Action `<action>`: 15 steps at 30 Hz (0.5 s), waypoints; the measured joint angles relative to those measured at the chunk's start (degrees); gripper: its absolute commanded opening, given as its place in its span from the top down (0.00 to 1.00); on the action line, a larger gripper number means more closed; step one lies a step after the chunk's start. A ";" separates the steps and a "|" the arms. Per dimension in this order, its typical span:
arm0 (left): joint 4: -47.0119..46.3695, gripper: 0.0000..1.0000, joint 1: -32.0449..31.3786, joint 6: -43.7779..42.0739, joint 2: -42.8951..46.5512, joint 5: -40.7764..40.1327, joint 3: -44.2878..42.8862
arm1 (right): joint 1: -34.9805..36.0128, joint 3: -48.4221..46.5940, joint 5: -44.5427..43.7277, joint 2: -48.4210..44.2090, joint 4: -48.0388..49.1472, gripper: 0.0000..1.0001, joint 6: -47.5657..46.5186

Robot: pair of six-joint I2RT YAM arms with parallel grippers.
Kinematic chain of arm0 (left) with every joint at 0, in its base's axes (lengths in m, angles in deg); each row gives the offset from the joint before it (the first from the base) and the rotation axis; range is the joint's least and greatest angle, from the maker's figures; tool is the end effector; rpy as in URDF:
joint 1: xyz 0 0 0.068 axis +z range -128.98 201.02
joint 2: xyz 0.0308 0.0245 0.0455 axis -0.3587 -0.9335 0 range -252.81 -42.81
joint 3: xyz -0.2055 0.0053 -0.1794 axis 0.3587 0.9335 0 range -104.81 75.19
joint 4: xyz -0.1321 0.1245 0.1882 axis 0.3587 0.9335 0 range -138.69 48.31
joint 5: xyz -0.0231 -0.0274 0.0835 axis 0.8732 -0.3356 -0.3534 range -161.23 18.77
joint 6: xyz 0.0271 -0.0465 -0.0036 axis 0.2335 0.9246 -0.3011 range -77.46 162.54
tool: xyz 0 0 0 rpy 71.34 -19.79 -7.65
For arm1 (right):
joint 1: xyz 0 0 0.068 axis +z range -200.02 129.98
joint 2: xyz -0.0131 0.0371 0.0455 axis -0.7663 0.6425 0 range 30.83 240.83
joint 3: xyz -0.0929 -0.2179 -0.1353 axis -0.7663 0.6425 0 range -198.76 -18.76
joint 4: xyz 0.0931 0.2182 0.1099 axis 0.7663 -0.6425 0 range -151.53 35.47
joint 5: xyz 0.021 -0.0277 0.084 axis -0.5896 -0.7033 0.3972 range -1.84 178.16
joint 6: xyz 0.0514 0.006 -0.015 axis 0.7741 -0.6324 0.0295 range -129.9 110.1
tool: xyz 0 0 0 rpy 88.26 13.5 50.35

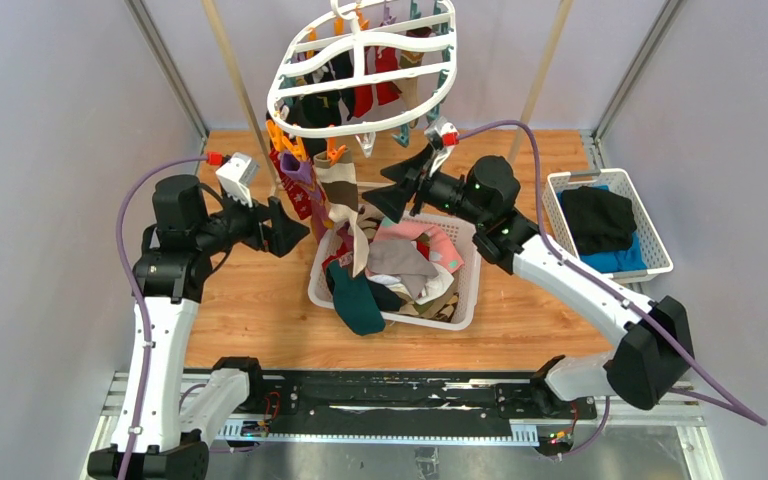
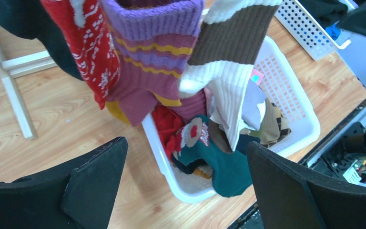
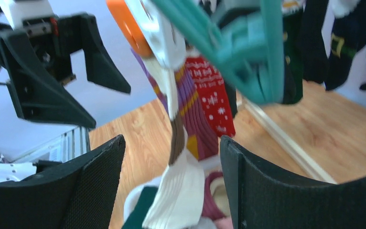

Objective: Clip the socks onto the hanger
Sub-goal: Rotate the hanger at the clothesline.

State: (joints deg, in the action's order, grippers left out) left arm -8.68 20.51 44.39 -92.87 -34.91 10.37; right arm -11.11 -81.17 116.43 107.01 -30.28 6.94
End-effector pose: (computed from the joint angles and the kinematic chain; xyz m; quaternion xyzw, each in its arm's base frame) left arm 0.1648 -0.0224 0.3925 0.1575 0.8044 -0.2736 0.5033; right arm 0.2327 0.2096 0.3889 -0.3029 0.5728 0.4867 0.5859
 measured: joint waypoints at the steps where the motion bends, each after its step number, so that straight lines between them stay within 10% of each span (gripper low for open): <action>1: 0.20 0.00 0.00 0.09 0.07 0.66 0.00 | 0.00 -0.79 0.33 0.79 1.49 0.26 0.55; 15: 2.29 0.00 0.00 0.24 -0.02 7.30 -2.05 | -2.36 -4.15 6.62 7.02 19.71 0.23 12.31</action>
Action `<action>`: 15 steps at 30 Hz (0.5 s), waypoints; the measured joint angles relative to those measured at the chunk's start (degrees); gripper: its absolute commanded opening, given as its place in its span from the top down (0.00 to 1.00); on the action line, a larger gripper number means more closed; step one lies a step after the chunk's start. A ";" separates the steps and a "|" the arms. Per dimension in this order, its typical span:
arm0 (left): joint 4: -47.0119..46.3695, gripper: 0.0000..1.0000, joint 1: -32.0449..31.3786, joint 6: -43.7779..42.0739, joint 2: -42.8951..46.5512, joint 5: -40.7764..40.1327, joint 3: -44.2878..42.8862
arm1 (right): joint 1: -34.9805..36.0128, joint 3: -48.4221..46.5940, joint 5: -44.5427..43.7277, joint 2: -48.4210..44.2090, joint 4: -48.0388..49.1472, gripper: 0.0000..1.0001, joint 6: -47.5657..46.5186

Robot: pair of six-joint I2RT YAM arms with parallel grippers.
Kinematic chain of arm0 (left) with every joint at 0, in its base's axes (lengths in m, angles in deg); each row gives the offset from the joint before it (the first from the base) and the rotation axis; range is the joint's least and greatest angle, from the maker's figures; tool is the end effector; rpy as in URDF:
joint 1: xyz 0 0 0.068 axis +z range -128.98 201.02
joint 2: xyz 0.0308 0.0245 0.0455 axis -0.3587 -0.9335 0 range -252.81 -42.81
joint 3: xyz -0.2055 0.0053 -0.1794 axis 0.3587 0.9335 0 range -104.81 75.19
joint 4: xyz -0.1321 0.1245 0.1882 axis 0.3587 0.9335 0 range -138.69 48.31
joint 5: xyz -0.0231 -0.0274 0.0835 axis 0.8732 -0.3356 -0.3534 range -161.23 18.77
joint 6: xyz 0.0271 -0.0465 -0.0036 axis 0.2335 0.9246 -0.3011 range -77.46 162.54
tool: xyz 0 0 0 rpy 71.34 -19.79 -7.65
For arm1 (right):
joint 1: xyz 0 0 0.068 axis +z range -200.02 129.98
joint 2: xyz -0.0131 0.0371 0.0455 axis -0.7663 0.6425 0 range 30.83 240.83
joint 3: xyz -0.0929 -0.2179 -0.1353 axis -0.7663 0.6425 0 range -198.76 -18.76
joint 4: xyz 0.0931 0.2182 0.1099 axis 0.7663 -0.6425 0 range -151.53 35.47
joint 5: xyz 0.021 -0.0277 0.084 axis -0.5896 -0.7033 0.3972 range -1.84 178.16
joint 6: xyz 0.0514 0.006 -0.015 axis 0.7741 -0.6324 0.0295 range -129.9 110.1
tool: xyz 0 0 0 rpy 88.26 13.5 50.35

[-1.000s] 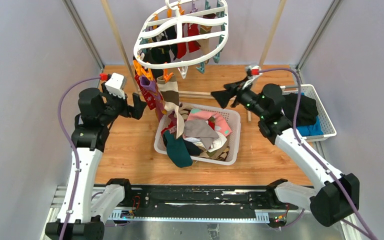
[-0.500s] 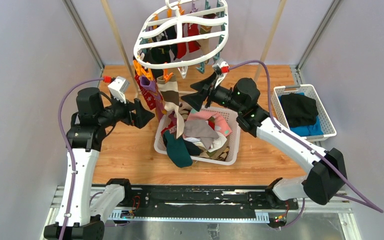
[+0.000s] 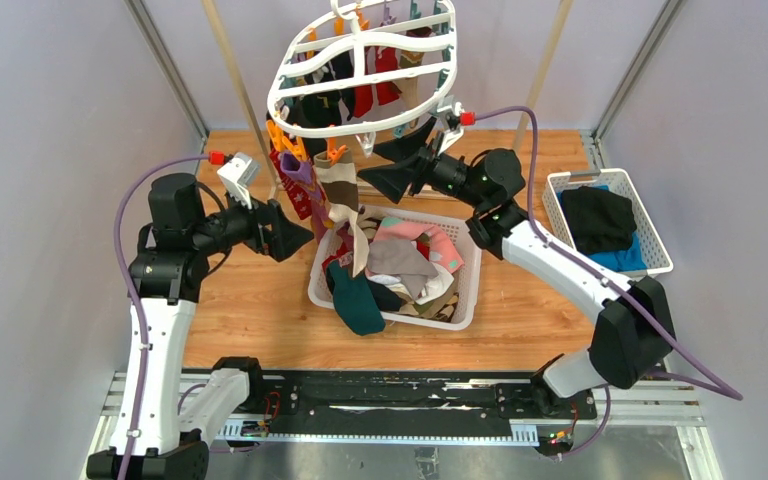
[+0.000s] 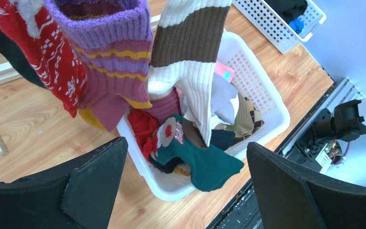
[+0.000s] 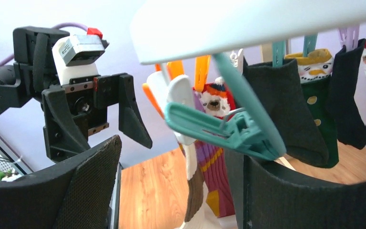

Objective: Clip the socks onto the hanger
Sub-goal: Rotate the hanger at the clothesline.

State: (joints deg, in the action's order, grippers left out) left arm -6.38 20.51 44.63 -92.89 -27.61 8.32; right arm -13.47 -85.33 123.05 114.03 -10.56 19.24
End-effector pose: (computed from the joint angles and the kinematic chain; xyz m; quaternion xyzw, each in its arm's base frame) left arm 0.1576 -0.0258 0.4012 0.1874 0.7879 -0.3254 0.4880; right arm 0.2548 0.2143 0.4103 -0.2876 0.4785 0.5730 0.6000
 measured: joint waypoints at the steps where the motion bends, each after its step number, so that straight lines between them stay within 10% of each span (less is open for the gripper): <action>1: 0.09 0.00 0.02 0.09 0.02 0.24 -0.13 | -0.76 0.00 0.74 0.55 1.75 0.24 1.55; 15: 0.09 0.00 0.02 1.77 0.92 2.78 -1.38 | -2.78 -0.57 5.66 5.35 15.15 0.35 13.86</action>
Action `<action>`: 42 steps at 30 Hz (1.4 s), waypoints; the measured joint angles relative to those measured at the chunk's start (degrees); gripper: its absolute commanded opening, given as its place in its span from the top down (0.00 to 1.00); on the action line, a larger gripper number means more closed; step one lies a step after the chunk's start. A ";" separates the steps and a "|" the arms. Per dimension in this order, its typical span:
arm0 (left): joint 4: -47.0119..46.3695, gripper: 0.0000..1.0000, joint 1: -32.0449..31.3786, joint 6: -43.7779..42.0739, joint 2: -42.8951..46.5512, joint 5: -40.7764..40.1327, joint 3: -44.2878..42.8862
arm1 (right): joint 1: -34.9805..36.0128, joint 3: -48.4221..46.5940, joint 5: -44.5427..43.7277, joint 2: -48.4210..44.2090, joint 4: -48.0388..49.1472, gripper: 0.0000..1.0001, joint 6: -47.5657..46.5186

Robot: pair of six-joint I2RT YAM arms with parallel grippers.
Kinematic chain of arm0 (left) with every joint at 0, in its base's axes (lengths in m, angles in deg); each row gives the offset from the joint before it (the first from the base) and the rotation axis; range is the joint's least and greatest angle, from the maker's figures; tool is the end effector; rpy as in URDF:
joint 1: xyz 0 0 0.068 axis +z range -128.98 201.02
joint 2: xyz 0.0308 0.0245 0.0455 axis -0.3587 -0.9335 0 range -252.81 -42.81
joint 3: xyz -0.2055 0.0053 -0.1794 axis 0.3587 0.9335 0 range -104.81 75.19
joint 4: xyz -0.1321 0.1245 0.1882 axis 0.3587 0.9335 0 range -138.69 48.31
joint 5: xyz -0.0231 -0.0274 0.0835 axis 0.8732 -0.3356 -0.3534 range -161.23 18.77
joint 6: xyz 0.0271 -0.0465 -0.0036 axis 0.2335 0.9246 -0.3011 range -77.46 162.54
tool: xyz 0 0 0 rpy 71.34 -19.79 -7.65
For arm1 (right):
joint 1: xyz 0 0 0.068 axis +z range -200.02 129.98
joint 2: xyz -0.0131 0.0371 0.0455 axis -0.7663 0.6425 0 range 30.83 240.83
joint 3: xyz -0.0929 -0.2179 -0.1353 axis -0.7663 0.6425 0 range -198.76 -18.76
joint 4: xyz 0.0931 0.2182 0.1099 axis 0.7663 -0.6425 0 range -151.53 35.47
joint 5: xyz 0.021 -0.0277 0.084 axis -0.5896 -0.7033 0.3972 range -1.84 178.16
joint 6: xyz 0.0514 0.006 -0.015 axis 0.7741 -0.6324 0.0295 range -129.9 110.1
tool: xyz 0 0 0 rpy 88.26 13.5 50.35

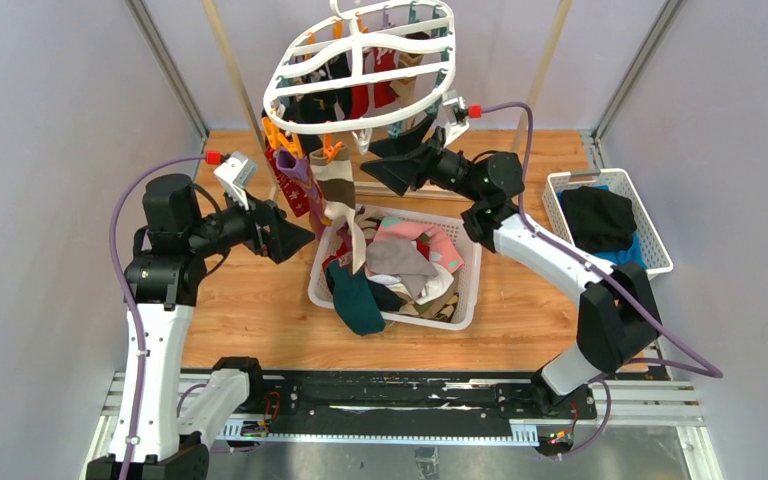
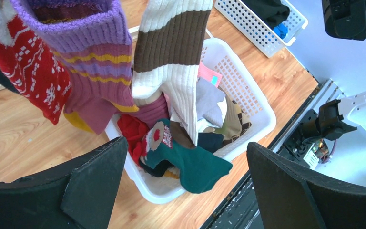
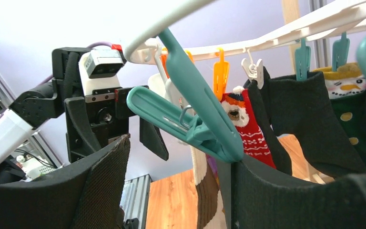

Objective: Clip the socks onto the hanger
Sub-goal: Rotate the hanger at the clothesline.

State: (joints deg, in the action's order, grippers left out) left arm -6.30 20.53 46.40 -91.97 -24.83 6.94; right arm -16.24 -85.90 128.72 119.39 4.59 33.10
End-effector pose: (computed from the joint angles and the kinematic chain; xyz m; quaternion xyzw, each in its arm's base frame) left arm 0.1495 -0.0269 0.4110 0.1939 0.7738 -0.3480 0.4925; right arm 0.2724 0.2101 0.4055 -0.2769 0.4371 0.6427 0.5650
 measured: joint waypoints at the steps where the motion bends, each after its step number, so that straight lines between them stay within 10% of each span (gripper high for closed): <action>1: 0.00 0.00 0.00 0.02 0.00 0.02 0.00 | -0.07 0.00 0.02 0.28 1.18 0.35 0.92; 11: 0.00 0.00 -0.02 0.02 0.87 0.02 0.00 | -0.11 1.53 -2.75 2.51 9.81 0.26 6.80; 42: 1.07 0.00 0.00 -1.75 2.32 0.09 0.00 | -0.11 3.61 -10.56 10.19 28.13 0.53 19.78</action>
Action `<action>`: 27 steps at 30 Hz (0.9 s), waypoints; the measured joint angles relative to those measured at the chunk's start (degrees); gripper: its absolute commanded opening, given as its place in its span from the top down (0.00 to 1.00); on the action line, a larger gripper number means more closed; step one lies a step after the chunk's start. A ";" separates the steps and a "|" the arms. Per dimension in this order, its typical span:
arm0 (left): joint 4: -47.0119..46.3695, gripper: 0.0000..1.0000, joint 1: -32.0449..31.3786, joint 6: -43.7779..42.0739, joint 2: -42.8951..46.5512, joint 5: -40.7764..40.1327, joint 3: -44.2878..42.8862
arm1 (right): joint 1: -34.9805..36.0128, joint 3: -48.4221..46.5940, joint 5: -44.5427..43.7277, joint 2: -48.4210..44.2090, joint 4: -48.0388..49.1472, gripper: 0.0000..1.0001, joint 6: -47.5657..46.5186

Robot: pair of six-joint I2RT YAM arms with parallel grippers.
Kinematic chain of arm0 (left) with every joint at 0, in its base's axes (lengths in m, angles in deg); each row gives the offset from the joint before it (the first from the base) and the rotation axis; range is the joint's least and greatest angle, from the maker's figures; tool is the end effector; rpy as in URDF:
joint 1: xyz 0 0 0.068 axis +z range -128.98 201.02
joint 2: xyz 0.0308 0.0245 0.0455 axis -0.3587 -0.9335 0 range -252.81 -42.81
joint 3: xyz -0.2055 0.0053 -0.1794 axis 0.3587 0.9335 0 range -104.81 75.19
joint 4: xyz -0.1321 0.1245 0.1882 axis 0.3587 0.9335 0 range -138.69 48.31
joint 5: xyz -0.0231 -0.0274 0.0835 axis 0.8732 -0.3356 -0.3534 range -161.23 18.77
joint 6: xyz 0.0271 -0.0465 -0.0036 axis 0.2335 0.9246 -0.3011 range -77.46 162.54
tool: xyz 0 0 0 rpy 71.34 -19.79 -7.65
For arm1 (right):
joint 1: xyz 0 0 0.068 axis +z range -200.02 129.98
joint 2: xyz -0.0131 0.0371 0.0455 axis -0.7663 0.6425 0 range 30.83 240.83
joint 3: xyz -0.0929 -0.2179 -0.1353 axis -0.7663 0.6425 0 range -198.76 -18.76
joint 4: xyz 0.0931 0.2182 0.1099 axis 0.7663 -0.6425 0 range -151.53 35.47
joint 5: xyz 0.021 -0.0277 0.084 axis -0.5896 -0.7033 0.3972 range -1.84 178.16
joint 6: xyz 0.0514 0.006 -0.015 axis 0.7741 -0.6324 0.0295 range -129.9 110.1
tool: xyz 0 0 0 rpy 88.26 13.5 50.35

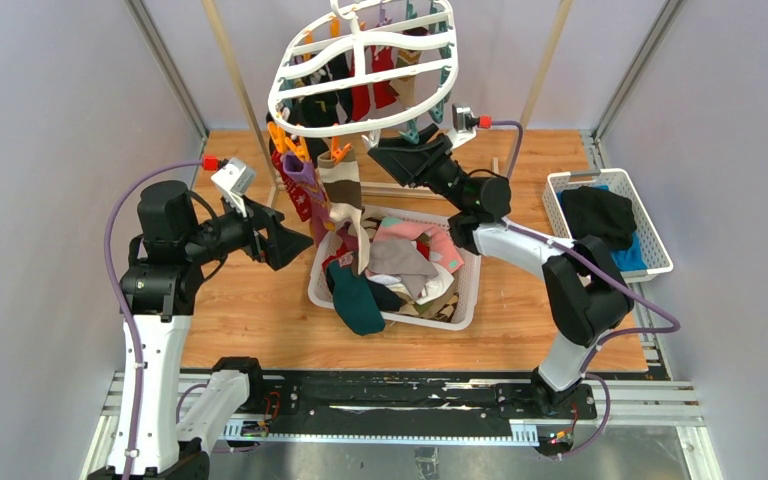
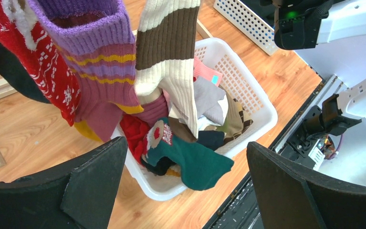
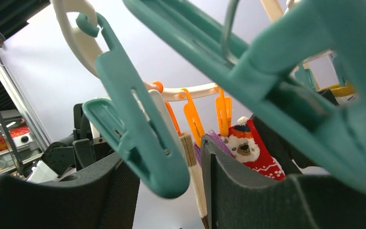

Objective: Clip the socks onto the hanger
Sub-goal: Rotate the hanger at the clothesline.

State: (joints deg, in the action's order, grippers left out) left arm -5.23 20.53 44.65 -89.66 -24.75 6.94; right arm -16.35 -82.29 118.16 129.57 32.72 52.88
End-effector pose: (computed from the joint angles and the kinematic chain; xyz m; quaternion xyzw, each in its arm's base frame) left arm 0.1367 -0.0268 0.4143 0.2097 0.7651 -0.3388 0.5059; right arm 0.2892 0.2141 0.3648 -0.1580 0.3656 0.7374 0.5456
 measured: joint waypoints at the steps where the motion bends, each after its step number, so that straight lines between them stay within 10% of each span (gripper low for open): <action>1: 0.00 0.00 0.00 0.00 0.00 0.00 0.00 | 0.02 -0.07 0.00 0.04 0.00 0.53 0.20; 27: 0.92 0.00 -0.02 -0.22 0.48 0.00 -0.96 | 3.04 -2.51 1.81 1.49 0.35 0.58 1.55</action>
State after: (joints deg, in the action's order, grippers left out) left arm -4.31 20.51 44.43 -89.17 -24.75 5.98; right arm -13.32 -84.80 119.97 131.06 33.07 54.43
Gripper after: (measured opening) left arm 0.999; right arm 0.415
